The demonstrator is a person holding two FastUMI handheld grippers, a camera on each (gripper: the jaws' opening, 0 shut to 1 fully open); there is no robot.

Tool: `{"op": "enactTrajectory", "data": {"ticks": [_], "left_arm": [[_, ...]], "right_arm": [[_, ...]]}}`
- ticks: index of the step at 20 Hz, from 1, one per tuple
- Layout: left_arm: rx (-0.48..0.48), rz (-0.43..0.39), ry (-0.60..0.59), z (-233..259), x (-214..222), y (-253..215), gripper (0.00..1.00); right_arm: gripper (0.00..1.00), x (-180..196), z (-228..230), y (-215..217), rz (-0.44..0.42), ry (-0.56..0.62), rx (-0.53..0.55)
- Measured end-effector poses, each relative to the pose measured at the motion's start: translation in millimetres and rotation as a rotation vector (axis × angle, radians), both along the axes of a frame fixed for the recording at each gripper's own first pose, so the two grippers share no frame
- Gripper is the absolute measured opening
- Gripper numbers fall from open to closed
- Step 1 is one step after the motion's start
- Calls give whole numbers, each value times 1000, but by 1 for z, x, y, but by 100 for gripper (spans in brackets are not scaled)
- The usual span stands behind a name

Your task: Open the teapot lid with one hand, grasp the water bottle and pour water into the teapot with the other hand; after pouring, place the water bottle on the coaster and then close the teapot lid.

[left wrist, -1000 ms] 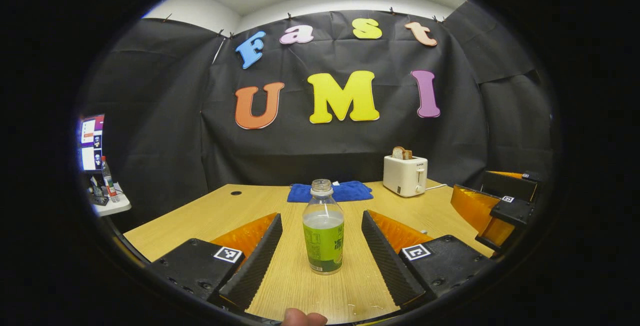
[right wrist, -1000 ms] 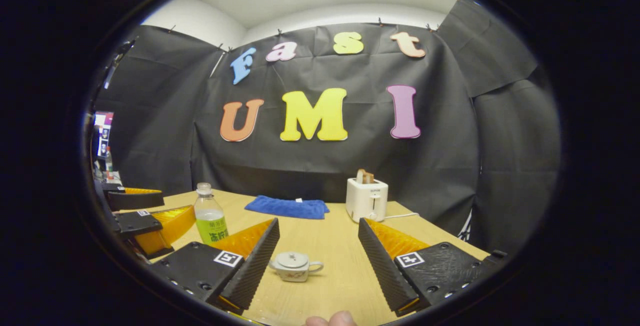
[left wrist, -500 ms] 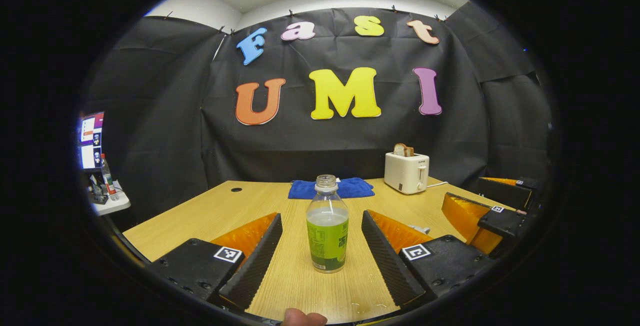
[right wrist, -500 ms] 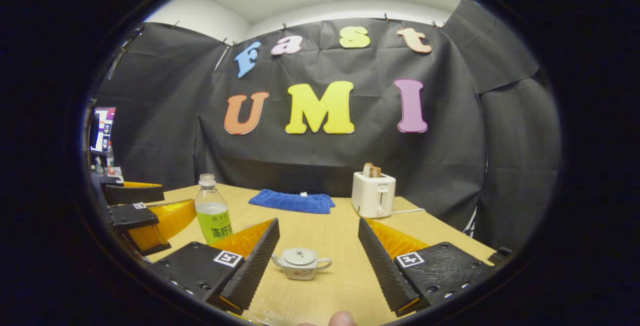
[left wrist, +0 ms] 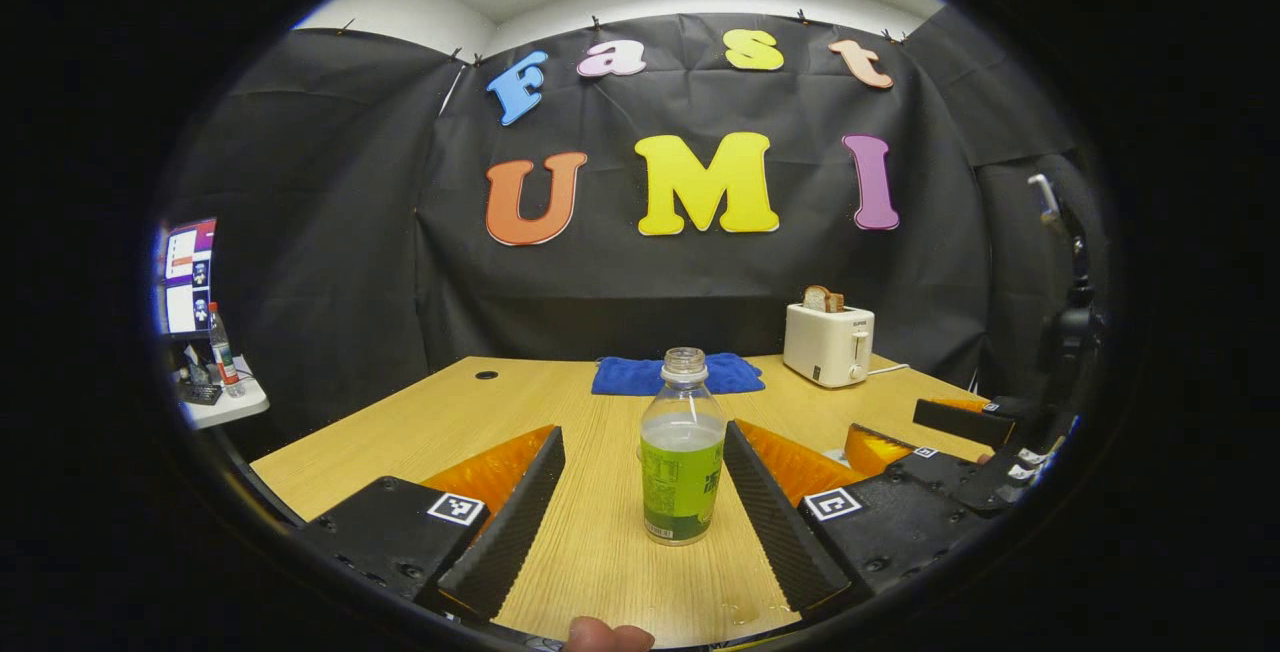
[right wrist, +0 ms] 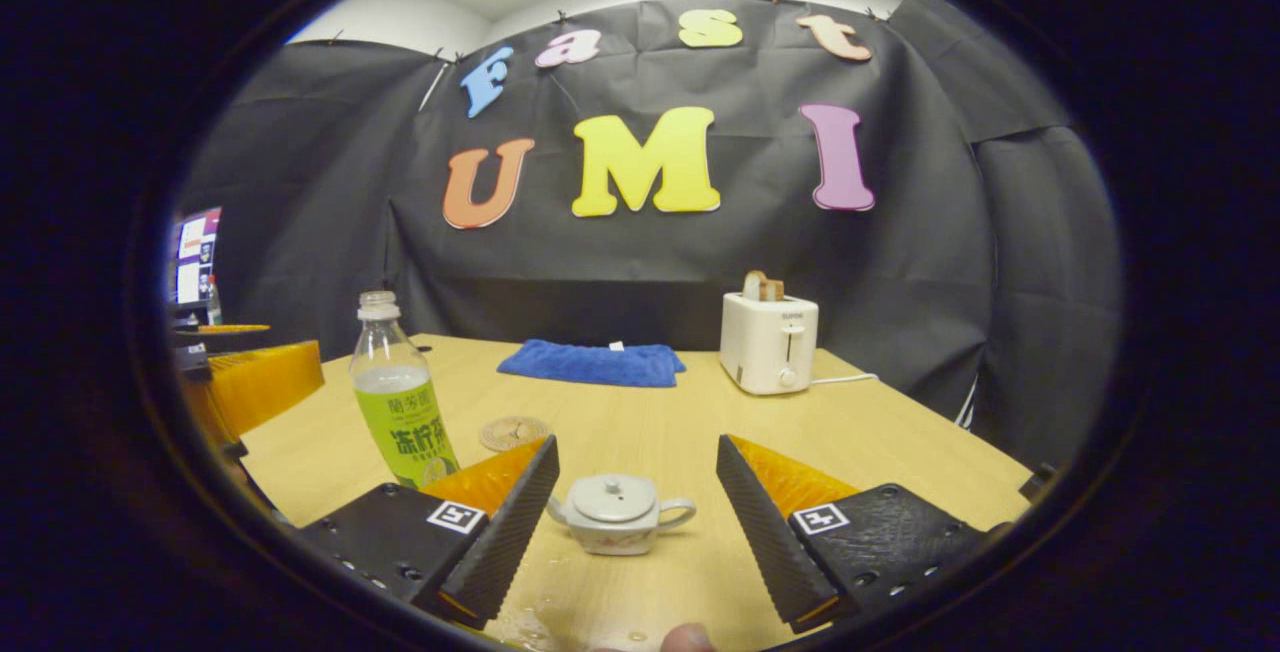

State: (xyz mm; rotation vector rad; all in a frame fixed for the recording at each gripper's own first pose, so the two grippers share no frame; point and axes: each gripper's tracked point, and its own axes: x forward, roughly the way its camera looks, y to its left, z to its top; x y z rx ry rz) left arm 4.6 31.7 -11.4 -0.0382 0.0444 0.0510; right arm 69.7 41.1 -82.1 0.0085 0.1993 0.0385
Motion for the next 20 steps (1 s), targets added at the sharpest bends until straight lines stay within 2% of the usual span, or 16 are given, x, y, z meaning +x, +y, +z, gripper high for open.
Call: {"op": "enactTrajectory", "data": {"ticks": [2,5,6,7,9,12,13,15,17,20], "left_arm": [[0,5,3,1,0,5,100],[-1,6,1,1,0,5,100],[-3,6,4,0,1,5,100],[-3,5,6,-1,0,6,100],[-1,8,5,-1,1,7,100],[-2,7,6,-1,-1,8,100],[-3,7,5,-1,-1,8,100],[-5,8,8,-2,1,10,100],[-7,9,11,-2,0,10,100],[-13,8,10,-2,0,12,100]], "right_arm": [[97,8,-8,2,-1,23,-6],[90,17,-17,4,-4,47,-28],[85,19,-20,5,-5,55,-33],[75,21,-20,8,-4,60,-34],[67,24,-22,10,-3,69,-50],[34,30,-27,16,10,86,-61],[29,30,-29,19,14,97,-62],[29,37,-30,22,8,102,-67],[9,32,-34,20,19,120,-52],[11,36,-36,20,27,124,-53]]}}
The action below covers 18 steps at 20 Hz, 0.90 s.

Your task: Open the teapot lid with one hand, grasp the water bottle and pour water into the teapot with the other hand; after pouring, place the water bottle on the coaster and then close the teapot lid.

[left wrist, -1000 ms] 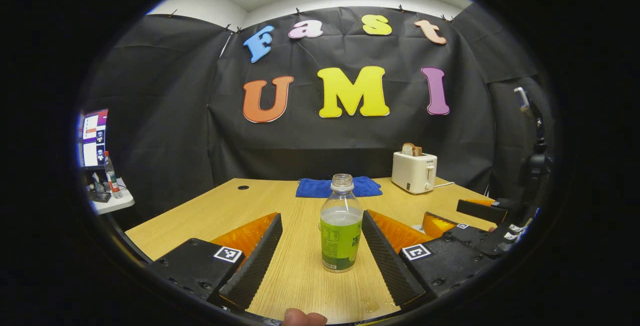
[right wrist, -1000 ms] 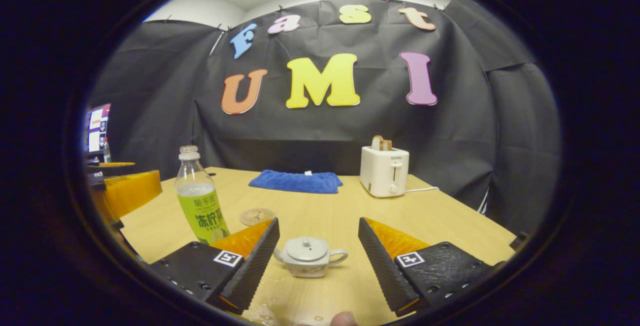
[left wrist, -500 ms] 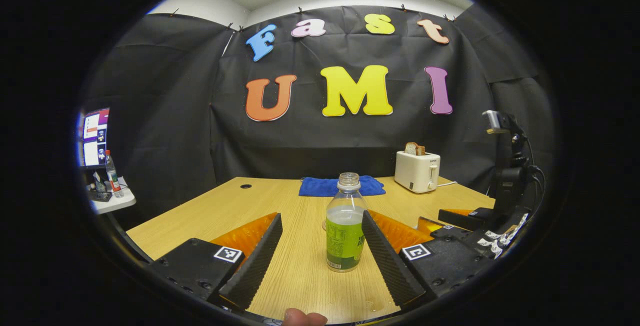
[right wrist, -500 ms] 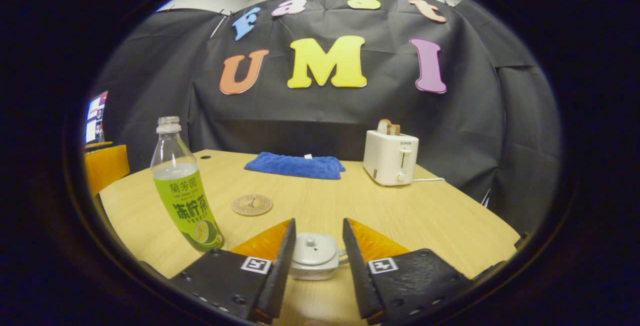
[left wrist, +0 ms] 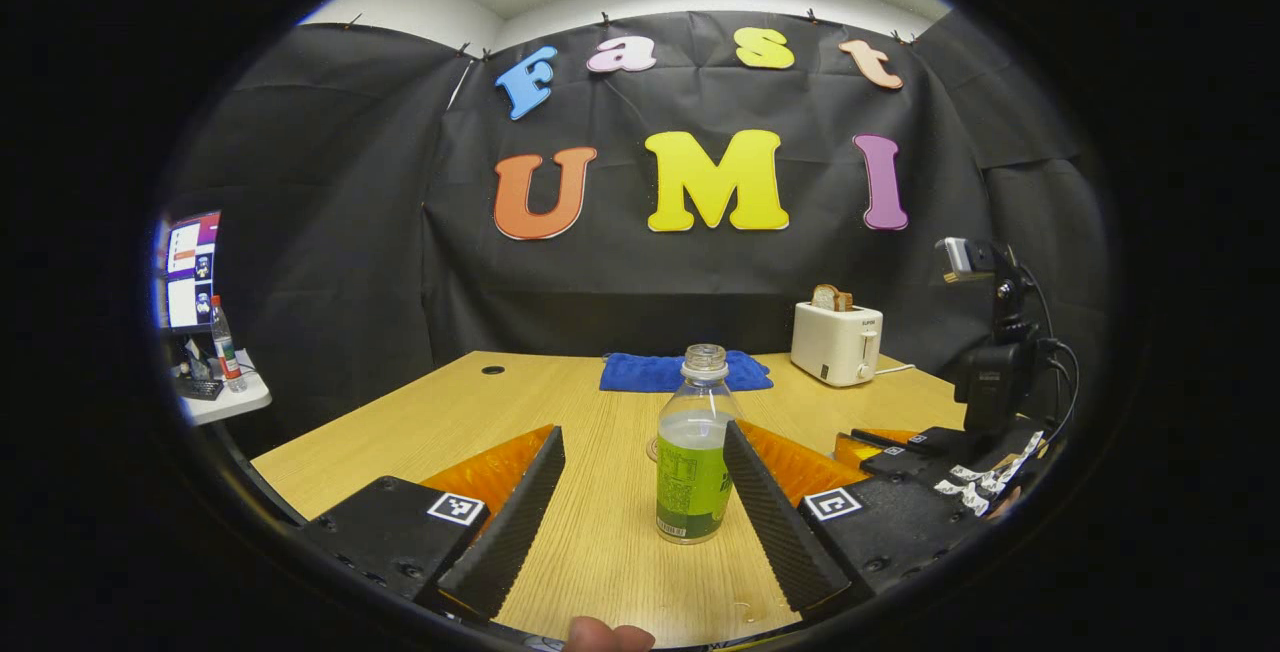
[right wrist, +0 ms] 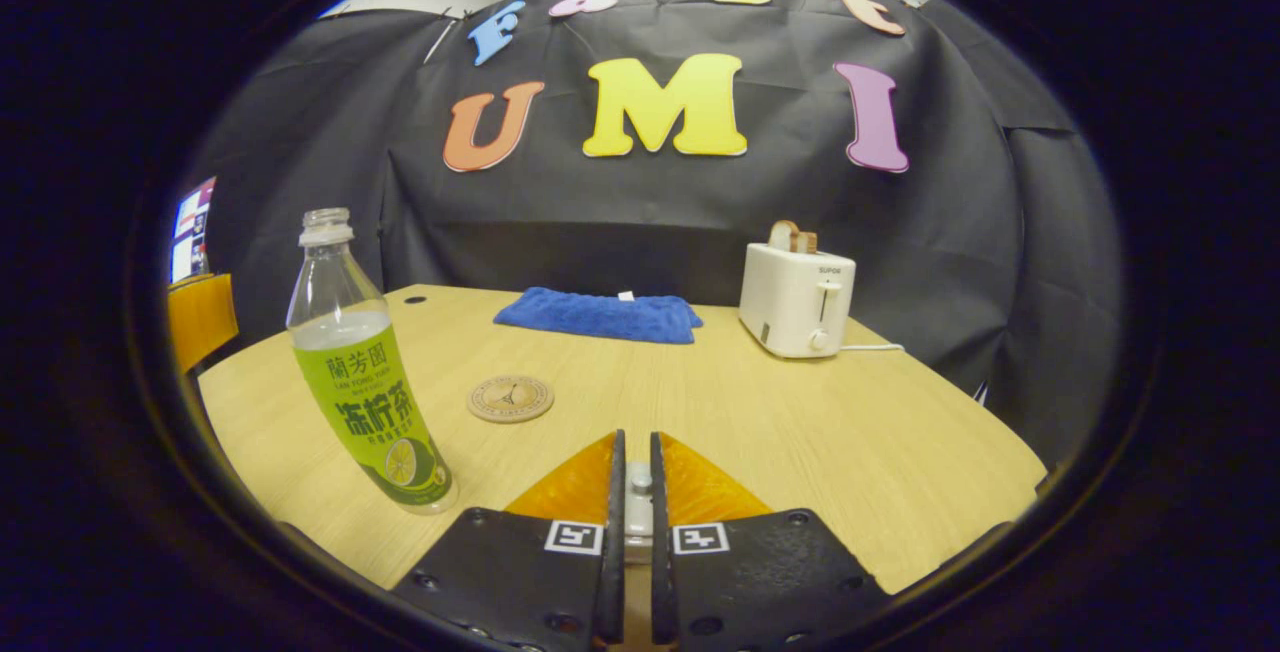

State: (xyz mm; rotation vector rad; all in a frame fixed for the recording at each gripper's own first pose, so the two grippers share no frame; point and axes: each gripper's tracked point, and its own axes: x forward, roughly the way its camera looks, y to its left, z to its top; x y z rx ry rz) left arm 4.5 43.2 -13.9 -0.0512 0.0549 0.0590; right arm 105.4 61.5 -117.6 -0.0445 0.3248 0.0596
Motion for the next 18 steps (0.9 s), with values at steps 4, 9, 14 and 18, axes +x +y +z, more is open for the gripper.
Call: {"op": "enactTrajectory", "data": {"ticks": [4,9,14,18], "left_arm": [[-2,-5,2,-1,1,0,100],[-15,-22,24,-9,3,-4,100],[-31,-62,55,-21,8,-17,100],[-40,-90,80,-33,12,-29,100]], "right_arm": [[0,0,1,-1,6,-11,-2],[0,-2,27,2,32,-86,16],[0,-9,49,-10,33,-114,52],[0,-21,55,-22,30,-120,73]]}}
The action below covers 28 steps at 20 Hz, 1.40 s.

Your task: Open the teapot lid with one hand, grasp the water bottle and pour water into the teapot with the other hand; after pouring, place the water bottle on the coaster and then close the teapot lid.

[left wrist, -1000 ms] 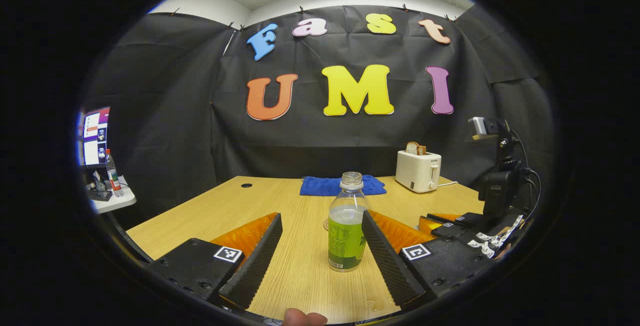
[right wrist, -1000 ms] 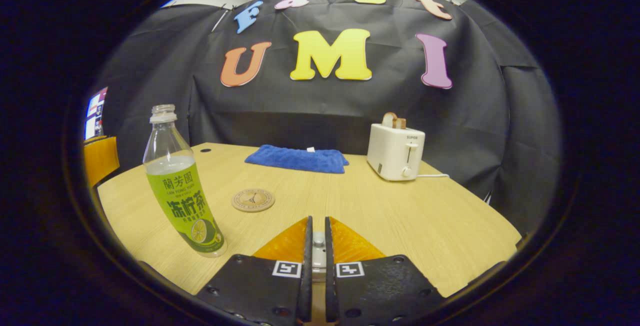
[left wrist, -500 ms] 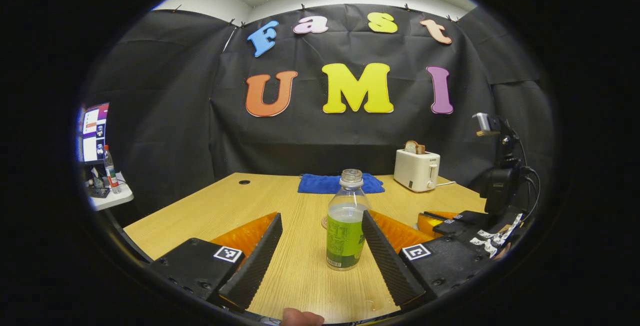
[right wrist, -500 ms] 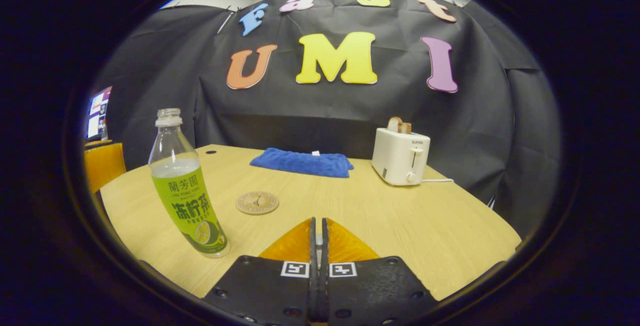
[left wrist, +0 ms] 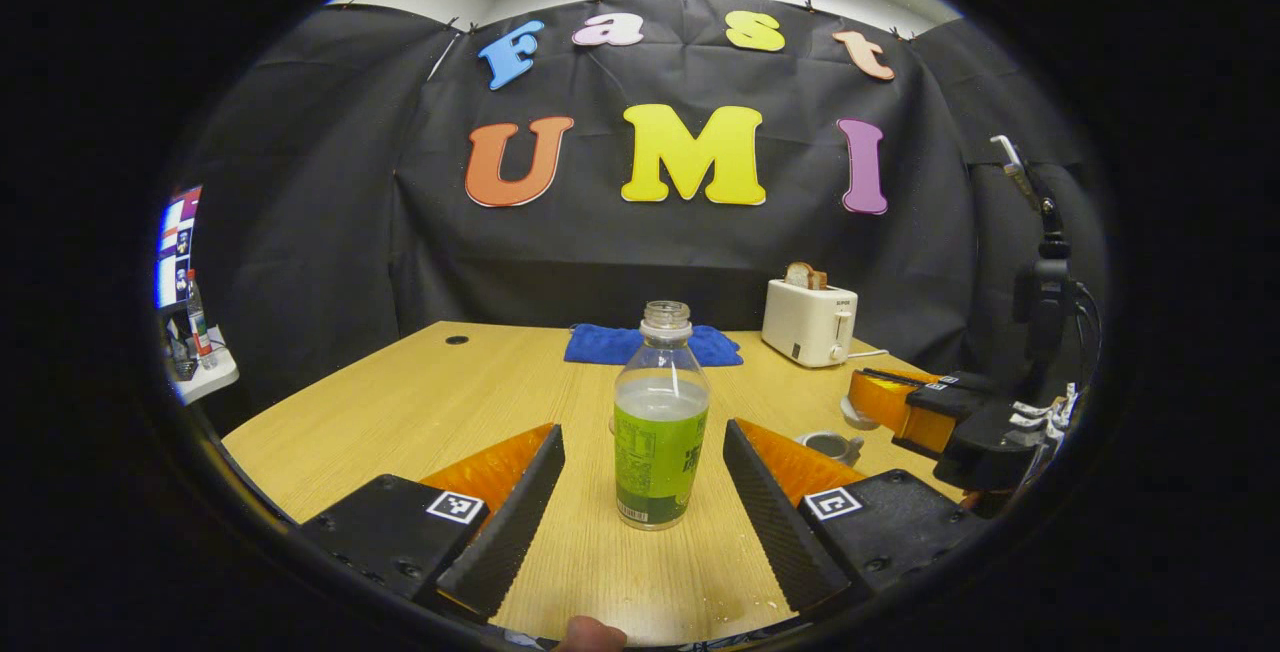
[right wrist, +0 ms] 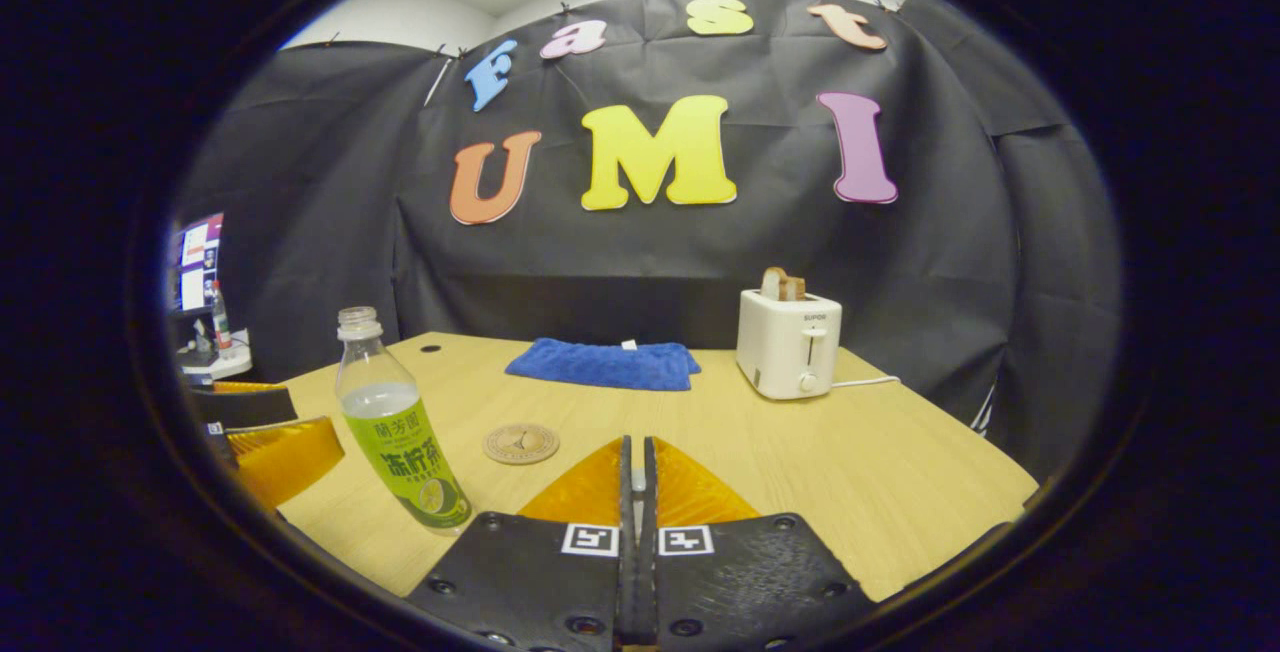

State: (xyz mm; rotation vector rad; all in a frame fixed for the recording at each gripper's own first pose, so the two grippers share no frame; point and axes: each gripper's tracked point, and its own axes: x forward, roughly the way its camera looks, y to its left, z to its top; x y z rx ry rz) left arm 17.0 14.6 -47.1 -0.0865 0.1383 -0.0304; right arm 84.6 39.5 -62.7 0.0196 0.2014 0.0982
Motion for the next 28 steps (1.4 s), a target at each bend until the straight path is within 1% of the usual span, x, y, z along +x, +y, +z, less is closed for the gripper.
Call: {"op": "enactTrajectory", "data": {"ticks": [5,8,12,14,18,21,23,25,28], "left_arm": [[39,-5,60,-25,8,-10,100],[15,-1,66,-31,15,-14,100],[15,26,99,-44,28,-9,100],[7,10,113,-51,34,-14,100],[6,10,131,-56,42,-16,100],[-33,3,141,-58,45,-21,100],[-34,5,148,-58,47,-21,100],[-16,15,155,-61,47,-18,99],[-9,15,174,-68,49,-19,90]], "right_arm": [[0,-13,6,-17,8,-13,1],[0,-21,10,-25,19,-22,8],[0,-28,13,-34,26,-26,17],[0,-30,10,-39,24,-25,19],[0,-31,5,-51,9,-13,28],[0,-32,3,-56,2,-8,30],[0,-32,3,-59,-1,-7,31],[0,-33,2,-61,-3,-6,34],[0,-33,-2,-65,-4,-3,33]]}}
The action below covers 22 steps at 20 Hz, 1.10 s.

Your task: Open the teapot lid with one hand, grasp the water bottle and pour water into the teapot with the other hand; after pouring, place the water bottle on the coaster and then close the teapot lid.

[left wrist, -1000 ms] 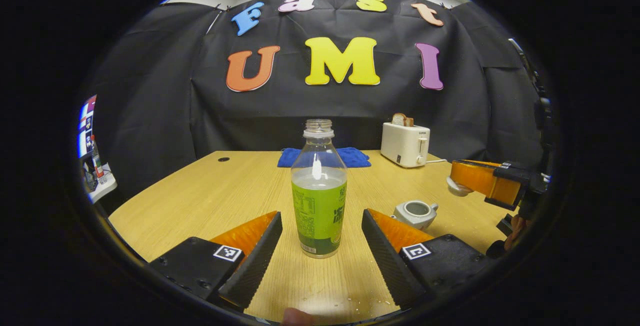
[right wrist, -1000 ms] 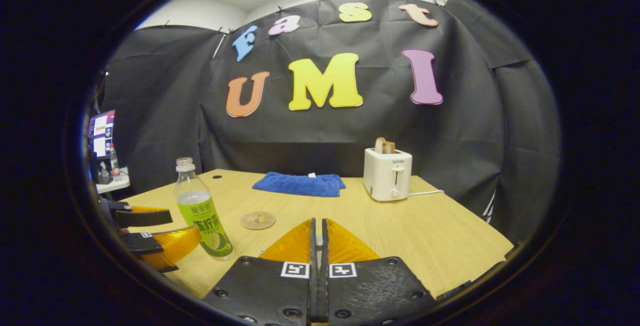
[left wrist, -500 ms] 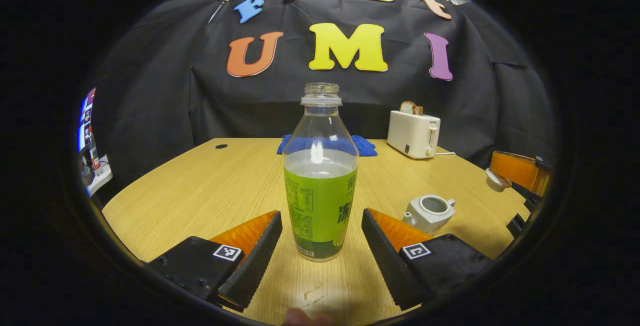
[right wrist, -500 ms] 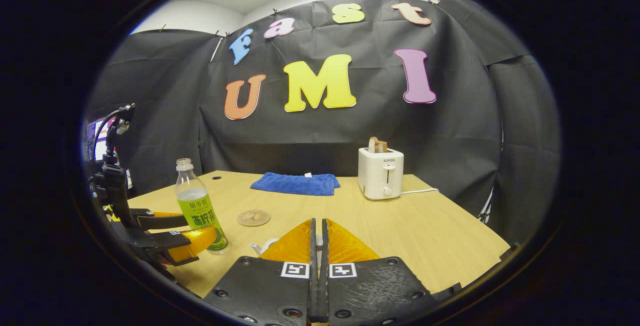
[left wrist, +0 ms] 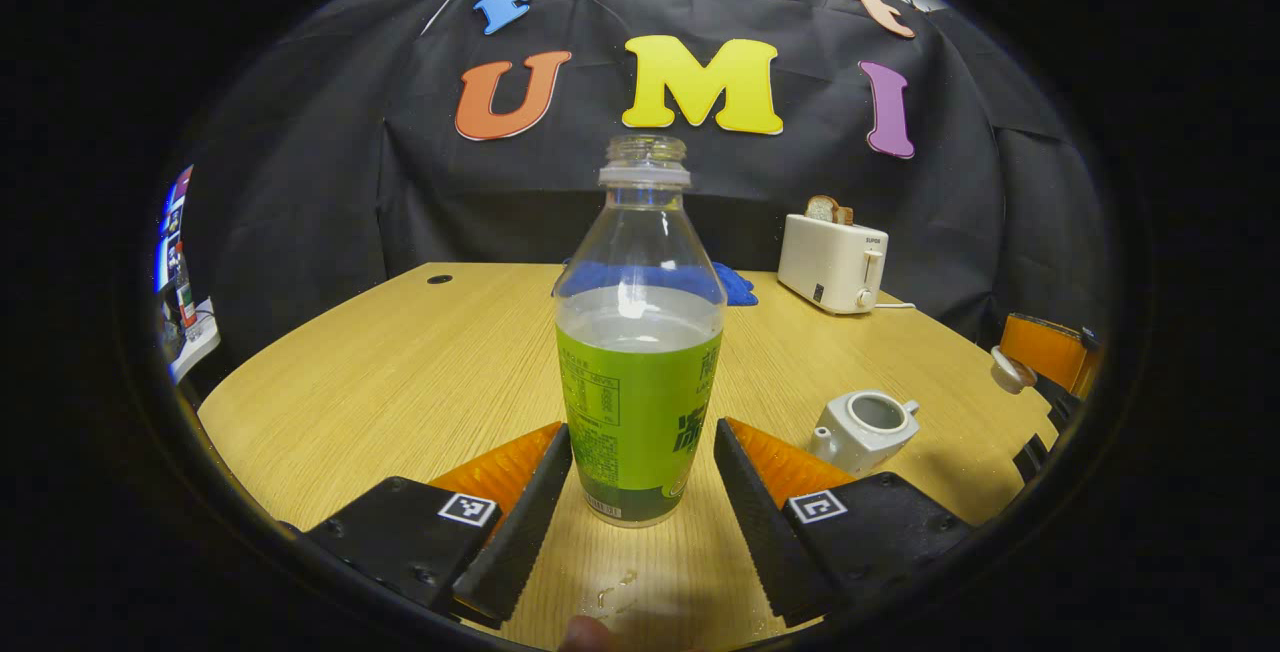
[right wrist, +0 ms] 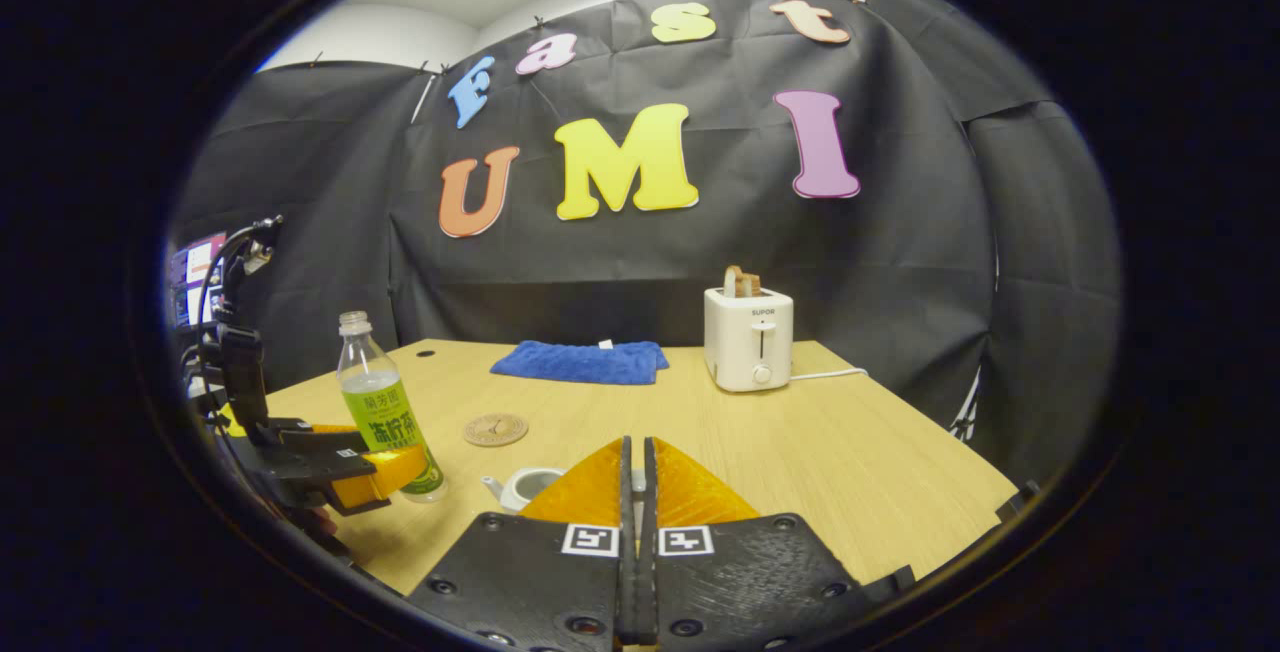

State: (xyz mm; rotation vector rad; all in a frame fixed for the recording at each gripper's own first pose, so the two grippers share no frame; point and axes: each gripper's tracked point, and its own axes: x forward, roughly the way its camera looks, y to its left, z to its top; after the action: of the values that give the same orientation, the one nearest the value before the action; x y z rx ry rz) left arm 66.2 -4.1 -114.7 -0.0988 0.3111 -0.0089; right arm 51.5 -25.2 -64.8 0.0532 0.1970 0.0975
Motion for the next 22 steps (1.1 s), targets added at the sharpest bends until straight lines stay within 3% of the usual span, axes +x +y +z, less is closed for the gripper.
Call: {"op": "enactTrajectory", "data": {"ticks": [6,11,15,22], "left_arm": [[18,2,13,-2,2,-1,79],[82,12,55,3,-1,7,77],[253,-15,52,21,-9,18,75],[656,-56,35,55,-17,42,74]], "right_arm": [[0,-2,-6,-7,1,10,2],[0,-1,-4,-14,5,5,15],[0,-2,-2,-24,0,1,22],[0,-3,-5,-40,-7,4,33]]}}
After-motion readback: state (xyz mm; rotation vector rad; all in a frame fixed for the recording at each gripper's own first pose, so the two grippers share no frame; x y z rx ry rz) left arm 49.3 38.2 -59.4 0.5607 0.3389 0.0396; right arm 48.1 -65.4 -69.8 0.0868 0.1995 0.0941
